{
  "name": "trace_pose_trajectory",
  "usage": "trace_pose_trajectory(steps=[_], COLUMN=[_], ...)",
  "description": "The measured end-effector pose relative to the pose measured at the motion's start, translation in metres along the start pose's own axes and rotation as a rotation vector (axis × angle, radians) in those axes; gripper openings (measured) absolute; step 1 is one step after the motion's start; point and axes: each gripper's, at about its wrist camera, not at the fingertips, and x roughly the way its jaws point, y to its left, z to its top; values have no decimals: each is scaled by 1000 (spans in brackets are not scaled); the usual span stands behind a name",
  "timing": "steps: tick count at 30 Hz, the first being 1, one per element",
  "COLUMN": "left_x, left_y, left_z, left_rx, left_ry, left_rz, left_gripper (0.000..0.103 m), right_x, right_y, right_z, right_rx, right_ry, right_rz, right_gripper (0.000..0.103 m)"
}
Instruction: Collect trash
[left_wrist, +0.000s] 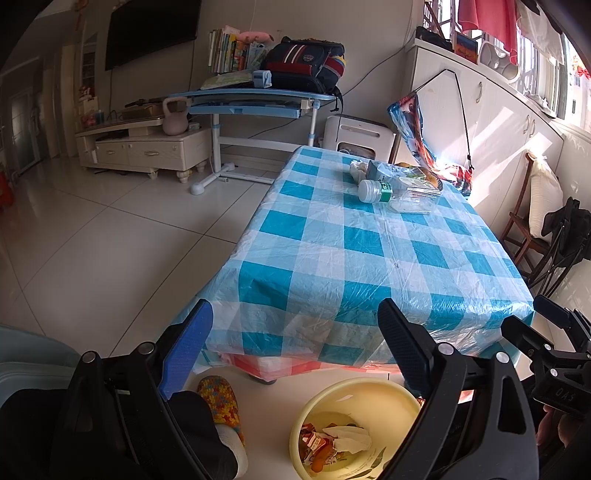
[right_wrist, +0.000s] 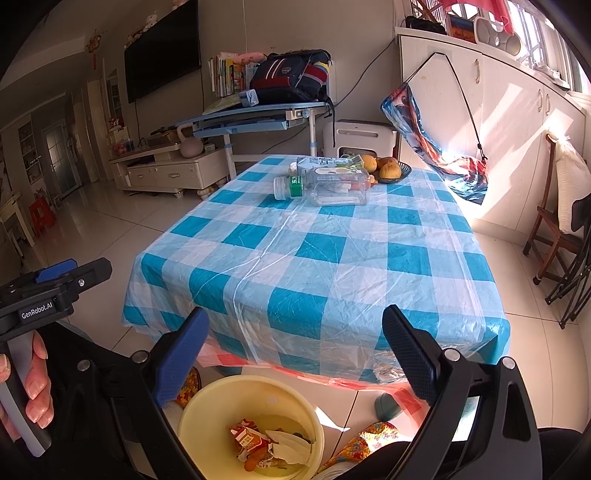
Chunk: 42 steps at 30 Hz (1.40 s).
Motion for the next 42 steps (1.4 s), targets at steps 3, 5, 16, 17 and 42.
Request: trace_pose_trajectory(steps=[3, 5, 16, 17, 42], left_x=[0, 0, 1, 1, 0], left_y=[-1, -1, -2, -2, -2], left_z=[0, 0, 0, 0, 0], left_rx=[0, 1, 6, 6, 3], left_ry=[-1, 0, 1, 1, -1], left_rz=[0, 0, 0, 0, 1], left_gripper=[87, 87, 87, 87, 87], right_x=[-1, -2, -4, -5, -5], right_y=[-1, -1, -7, -7, -8], right_z=[2, 3, 6, 6, 5], right_rx=[2, 3, 15, 16, 16], right_ry=[-5, -5, -18, -19, -20], right_rz=[3, 4, 10, 10, 11], right_gripper=[91, 91, 91, 91, 91])
